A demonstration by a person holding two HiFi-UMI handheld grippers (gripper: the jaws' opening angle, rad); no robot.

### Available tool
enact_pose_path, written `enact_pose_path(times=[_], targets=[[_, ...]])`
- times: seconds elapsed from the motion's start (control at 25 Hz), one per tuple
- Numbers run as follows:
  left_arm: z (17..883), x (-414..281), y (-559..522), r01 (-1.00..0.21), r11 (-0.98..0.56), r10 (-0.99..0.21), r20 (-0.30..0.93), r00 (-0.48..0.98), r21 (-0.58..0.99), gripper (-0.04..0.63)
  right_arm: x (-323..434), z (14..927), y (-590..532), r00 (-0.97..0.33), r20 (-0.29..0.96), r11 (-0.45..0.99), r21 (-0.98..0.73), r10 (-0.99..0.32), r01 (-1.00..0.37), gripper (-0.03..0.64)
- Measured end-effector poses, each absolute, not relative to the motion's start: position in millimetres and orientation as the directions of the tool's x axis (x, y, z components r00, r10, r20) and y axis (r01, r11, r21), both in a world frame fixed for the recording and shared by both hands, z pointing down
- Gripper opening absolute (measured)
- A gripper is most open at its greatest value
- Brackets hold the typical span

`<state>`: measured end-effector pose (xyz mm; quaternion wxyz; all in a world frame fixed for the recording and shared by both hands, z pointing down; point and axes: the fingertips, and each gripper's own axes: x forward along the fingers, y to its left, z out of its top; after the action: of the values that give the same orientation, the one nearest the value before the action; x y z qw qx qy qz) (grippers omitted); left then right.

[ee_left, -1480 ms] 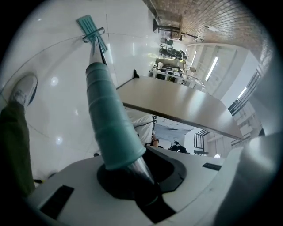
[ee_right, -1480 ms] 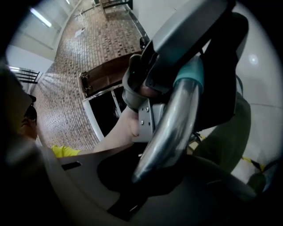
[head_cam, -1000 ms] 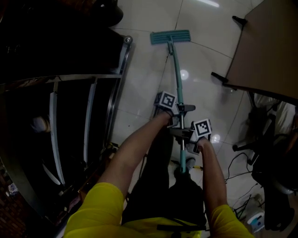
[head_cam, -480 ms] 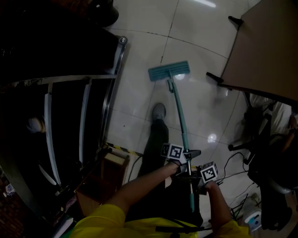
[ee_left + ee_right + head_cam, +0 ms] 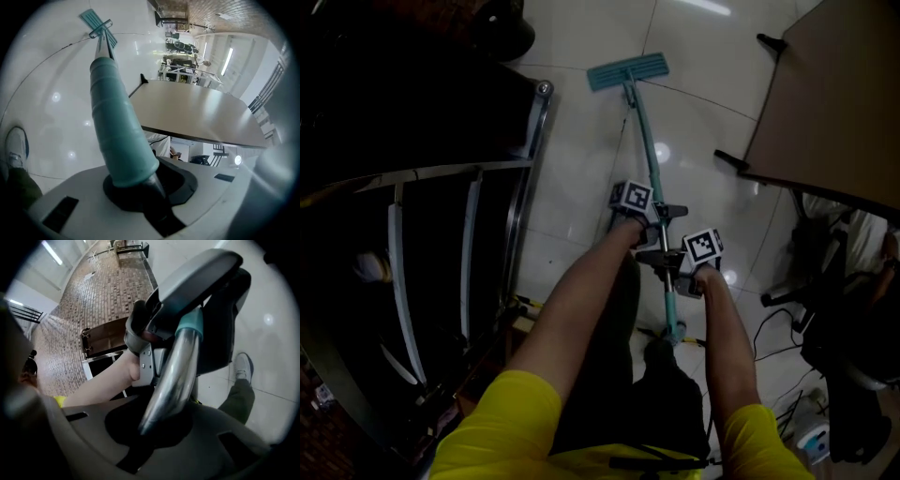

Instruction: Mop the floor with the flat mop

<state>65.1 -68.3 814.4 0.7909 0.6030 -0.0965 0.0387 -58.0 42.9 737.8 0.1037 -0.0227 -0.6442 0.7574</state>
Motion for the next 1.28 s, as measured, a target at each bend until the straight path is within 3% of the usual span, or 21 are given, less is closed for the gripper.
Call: enact_pose_path(times=[0.16, 0.32, 0.48, 0.6, 0.8, 1.08, 1.28], targets=[[807.7, 47.2, -68.6, -0.227, 0.243, -0.043, 0.244, 0.969, 0.943, 0.069, -80.8, 714.3, 41.4, -0.994, 0.011, -0.244, -0.969, 0.105, -0.036, 0.026], [765.0, 50.1, 25.5, -0.231, 0.314, -0.027, 0.252, 0.967, 0.921, 0.066, -82.4, 649.3, 120.8, -0.996, -0.086, -0.314, -0.946, 0.007, 0.079, 0.035], [708.7, 75.3, 167.1, -0.212, 0.456, 0.014, 0.231, 0.973, 0.864, 0.066, -59.1, 591.8, 248.0, -0.999, -0.039, -0.433, -0.901, 0.013, 0.029, 0.038], [688.0, 94.2, 211.4, -0.159, 0.49, 0.0, 0.182, 0.983, 0.857, 0.063, -43.4, 573.7, 287.1, -1.0, -0.004, -0.45, -0.893, 0.027, -0.009, 0.038], [724.7, 104.0, 165.1, -0.185, 0.459, 0.074, 0.17, 0.983, 0.869, 0.066, -38.7, 613.0, 237.4, -0.998, 0.014, -0.323, -0.946, 0.054, -0.031, 0.052], [791.6, 88.0, 8.4, -0.222, 0.344, 0.11, 0.195, 0.975, 0.913, 0.064, -53.3, 703.0, 89.2, -0.996, 0.08, -0.157, -0.984, 0.037, -0.085, 0.046], [822.7, 67.5, -78.8, -0.275, 0.255, 0.11, 0.255, 0.961, 0.927, 0.065, -72.0, 735.4, 9.4, -0.996, 0.037, -0.274, -0.962, -0.083, -0.013, 0.026]])
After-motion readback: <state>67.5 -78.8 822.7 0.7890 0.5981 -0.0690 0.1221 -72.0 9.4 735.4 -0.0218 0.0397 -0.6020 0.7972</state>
